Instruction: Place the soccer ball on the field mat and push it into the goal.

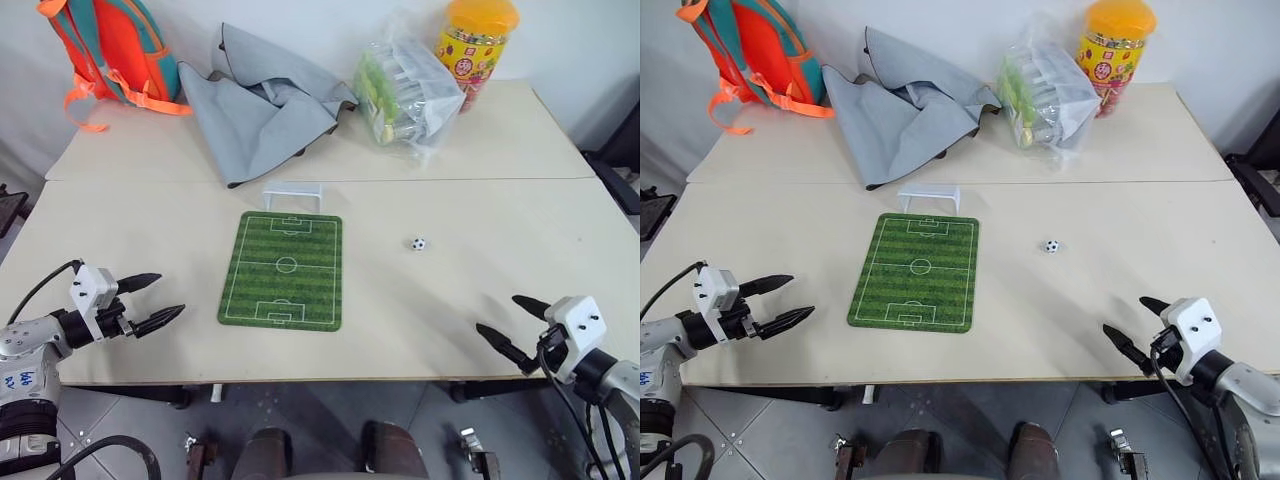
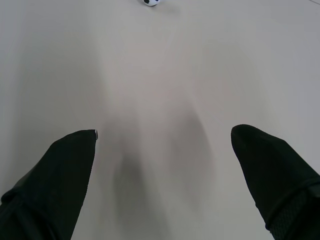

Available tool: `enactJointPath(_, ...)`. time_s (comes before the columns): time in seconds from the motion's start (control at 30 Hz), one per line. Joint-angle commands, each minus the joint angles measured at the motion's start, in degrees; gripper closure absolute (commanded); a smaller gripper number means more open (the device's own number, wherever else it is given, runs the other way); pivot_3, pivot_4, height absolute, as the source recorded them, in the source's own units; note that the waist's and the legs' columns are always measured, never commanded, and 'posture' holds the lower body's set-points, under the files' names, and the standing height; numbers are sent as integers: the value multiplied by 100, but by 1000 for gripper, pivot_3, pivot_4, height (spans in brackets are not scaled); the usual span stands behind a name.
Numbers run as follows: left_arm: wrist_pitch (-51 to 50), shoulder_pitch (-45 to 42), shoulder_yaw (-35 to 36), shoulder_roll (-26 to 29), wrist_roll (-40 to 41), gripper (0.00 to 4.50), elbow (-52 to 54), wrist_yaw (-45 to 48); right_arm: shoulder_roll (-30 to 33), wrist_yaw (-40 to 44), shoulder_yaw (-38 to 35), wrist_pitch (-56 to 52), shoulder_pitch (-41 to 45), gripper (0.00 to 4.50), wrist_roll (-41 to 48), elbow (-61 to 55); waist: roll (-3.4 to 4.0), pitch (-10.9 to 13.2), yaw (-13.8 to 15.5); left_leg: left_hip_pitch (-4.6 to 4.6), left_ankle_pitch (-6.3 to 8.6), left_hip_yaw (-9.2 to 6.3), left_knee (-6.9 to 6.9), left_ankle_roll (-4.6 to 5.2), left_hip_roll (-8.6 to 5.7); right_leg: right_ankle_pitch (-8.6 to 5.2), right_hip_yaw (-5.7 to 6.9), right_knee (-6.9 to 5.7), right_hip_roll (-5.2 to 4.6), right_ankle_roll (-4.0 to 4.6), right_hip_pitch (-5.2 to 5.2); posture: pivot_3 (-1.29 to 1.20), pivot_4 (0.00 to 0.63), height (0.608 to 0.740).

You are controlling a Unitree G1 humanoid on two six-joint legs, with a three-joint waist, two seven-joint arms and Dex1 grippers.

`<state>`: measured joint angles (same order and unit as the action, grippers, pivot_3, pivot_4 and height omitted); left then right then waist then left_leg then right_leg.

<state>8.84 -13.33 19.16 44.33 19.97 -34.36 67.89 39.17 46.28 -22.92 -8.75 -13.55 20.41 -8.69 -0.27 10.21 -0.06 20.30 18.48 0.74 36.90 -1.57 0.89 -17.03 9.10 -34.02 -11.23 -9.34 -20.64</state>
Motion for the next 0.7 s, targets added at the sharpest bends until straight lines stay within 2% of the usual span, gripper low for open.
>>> enactJointPath(0.03, 104, -77, 21, 89, 78, 40, 68, 134, 111, 32, -234, 70, 9, 0, 91, -149, 0, 0, 0, 0, 0, 0, 2, 0, 0, 0, 0, -1, 0, 0, 0, 0, 150, 740)
enactJointPath(0.3, -763, -7, 236, 80, 386, 40, 491, -171, 228, -160, -328, -533, 17, 0, 283, -694, 0, 0, 0, 1, 3, -1, 8, 1, 1, 0, -1, -5, 0, 0, 0, 0, 150, 740)
enactJointPath(0.47, -1143, 81, 386, 39, 609, 40, 882, -374, 468, -639, -172, -1789, 592, 0, 521, -1405, 1, 0, -10, 1, 4, 1, 17, 0, 2, 0, -7, -10, 0, 0, 0, 0, 150, 740)
enactJointPath(0.57, -1156, 131, 390, 2, 689, 40, 1036, -271, 495, -729, 248, -2503, 1493, 0, 878, -1454, 0, 1, -16, 1, 5, 0, 17, -1, 4, 0, -6, -10, 1, 0, -1, 0, 150, 740)
enactJointPath(0.63, -791, 167, 322, -55, 621, 40, 1119, -106, 392, -652, 678, -2636, 2248, 0, 895, -1159, 0, 2, -31, 2, 6, 1, 20, -1, 4, 1, -7, -10, 2, 2, -2, 0, 150, 740)
enactJointPath(0.7, -540, 203, 257, -109, 580, 40, 1164, 32, 330, -617, 985, -2653, 2641, 0, 767, -888, 0, 2, -20, 3, 6, 2, 22, -2, 5, 2, -7, -9, 2, 4, -2, 0, 150, 740)
